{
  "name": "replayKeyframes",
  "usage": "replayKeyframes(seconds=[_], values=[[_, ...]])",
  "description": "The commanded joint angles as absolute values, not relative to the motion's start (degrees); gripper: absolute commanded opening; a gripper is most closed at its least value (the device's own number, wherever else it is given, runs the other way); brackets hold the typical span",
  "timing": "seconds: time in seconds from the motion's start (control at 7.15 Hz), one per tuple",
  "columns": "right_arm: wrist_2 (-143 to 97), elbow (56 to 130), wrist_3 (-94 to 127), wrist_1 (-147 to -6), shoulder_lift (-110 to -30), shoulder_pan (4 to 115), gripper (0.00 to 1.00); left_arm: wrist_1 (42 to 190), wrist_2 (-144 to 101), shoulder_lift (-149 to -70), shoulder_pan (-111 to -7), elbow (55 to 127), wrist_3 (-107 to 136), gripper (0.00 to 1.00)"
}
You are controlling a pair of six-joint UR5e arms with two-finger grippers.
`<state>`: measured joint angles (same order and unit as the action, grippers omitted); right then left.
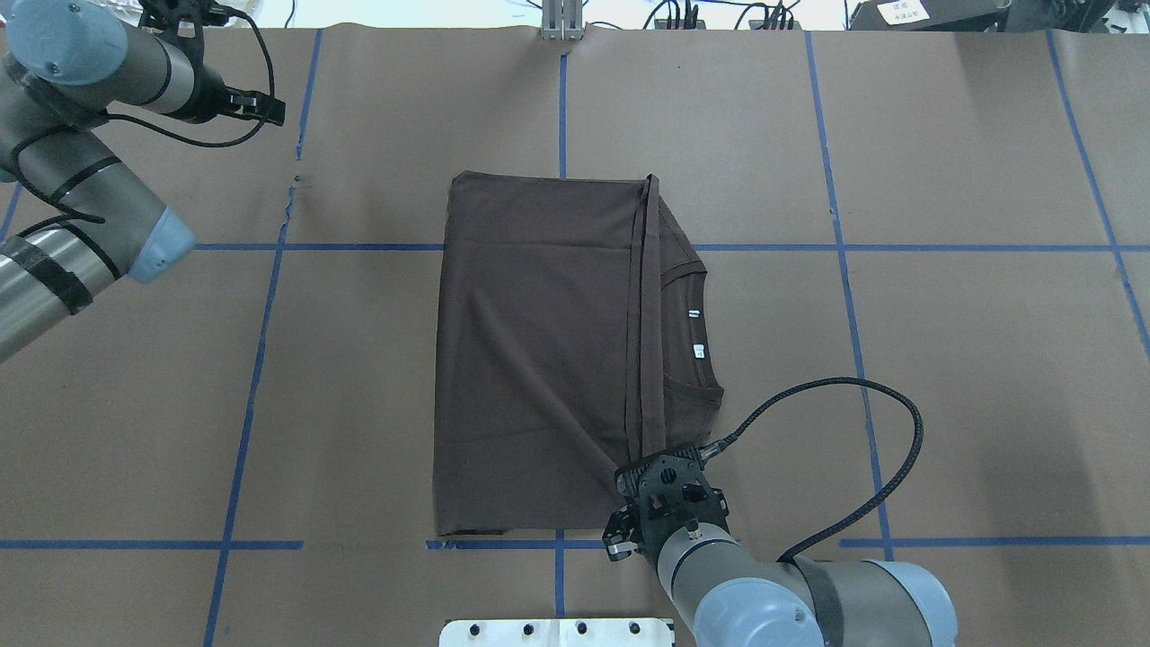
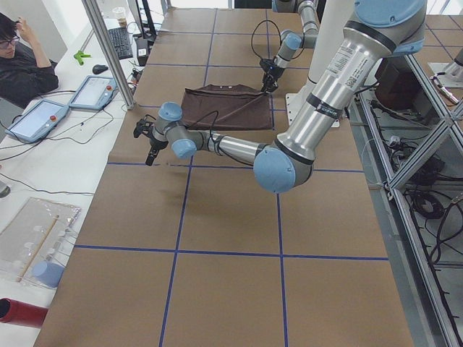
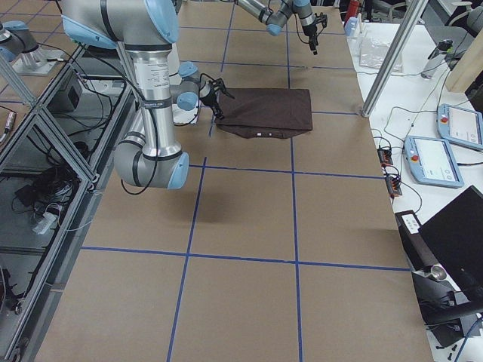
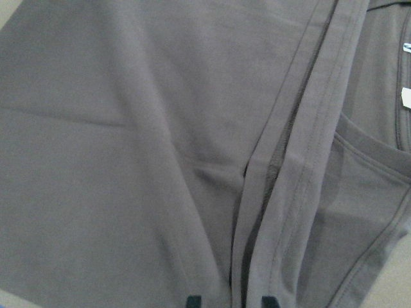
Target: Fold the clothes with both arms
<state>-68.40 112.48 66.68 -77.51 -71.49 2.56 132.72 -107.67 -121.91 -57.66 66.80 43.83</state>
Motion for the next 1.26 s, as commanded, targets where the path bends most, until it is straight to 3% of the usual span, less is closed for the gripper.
replayKeyframes(seconds=[0.0,0.42,0.56,0.7,1.12], values=[[-68.9,113.3,66.2,-77.9,-72.1,3.2,0.42,132.7,-107.7,-121.9,-57.6,66.7,43.9,1.00],[-69.0,113.4,66.3,-80.3,-72.2,2.8,0.40,132.7,-107.7,-121.8,-57.2,66.7,43.9,1.00],[-69.2,113.4,66.4,-80.3,-72.2,2.6,0.25,132.7,-107.7,-121.8,-57.1,66.7,43.9,1.00],[-69.2,113.4,67.0,-80.3,-72.1,2.6,0.00,132.7,-107.7,-121.8,-57.1,66.7,43.9,1.00],[-69.1,114.0,68.1,-80.4,-72.2,2.7,0.00,132.7,-107.7,-120.6,-57.0,67.6,44.2,1.00]])
